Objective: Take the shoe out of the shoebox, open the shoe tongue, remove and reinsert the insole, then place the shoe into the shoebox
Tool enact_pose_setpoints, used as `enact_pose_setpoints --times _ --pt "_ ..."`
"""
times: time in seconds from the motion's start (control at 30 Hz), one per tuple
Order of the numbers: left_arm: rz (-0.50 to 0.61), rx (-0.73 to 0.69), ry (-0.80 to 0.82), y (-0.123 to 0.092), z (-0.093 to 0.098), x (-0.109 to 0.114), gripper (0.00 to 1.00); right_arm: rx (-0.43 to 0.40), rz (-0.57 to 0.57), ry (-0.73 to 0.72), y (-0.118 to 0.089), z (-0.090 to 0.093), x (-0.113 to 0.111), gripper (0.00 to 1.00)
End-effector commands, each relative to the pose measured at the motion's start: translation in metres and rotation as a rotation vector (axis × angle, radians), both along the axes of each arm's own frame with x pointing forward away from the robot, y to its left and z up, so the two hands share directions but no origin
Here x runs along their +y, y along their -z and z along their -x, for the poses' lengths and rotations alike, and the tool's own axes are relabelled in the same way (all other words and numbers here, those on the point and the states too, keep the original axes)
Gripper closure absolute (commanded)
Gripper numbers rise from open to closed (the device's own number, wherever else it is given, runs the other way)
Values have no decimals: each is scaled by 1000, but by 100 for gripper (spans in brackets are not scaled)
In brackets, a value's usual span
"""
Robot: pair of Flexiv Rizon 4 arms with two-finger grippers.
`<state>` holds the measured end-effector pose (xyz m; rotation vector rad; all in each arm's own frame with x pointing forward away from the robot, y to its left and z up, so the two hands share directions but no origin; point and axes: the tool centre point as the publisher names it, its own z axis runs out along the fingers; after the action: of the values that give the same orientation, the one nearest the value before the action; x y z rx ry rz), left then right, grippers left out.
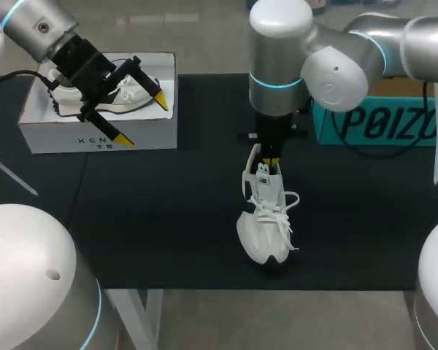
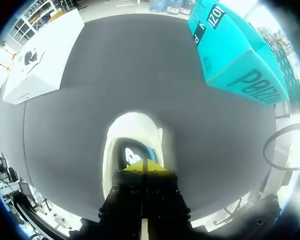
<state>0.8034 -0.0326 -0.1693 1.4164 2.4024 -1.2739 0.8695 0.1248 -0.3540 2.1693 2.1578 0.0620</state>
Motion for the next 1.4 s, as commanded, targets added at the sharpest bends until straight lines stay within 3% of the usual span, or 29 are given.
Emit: enact_pose_setpoints --times 0.03,0.3,0.43,0.57,0.77,0.9,1.27,1.4 --pt "-2 -1 0 0 0 0 0 6 -32 -6 20 1 3 100" --pt "-2 -1 0 0 0 0 0 14 -51 -23 45 4 9 100" --pt "-2 -1 0 0 0 0 0 11 -61 -24 45 3 8 100" --pt "-2 -1 0 0 0 0 0 -22 -59 -20 27 3 5 100" --pt "-2 -1 0 0 0 0 0 -100 -22 -18 -15 3 -3 100" --pt "-2 -1 0 0 0 0 0 -119 -5 -19 -26 0 -7 100" --pt "-2 -1 0 0 0 0 0 -51 -4 -14 8 3 -5 100" --pt "-2 -1 0 0 0 0 0 -42 -15 -14 10 5 0 100"
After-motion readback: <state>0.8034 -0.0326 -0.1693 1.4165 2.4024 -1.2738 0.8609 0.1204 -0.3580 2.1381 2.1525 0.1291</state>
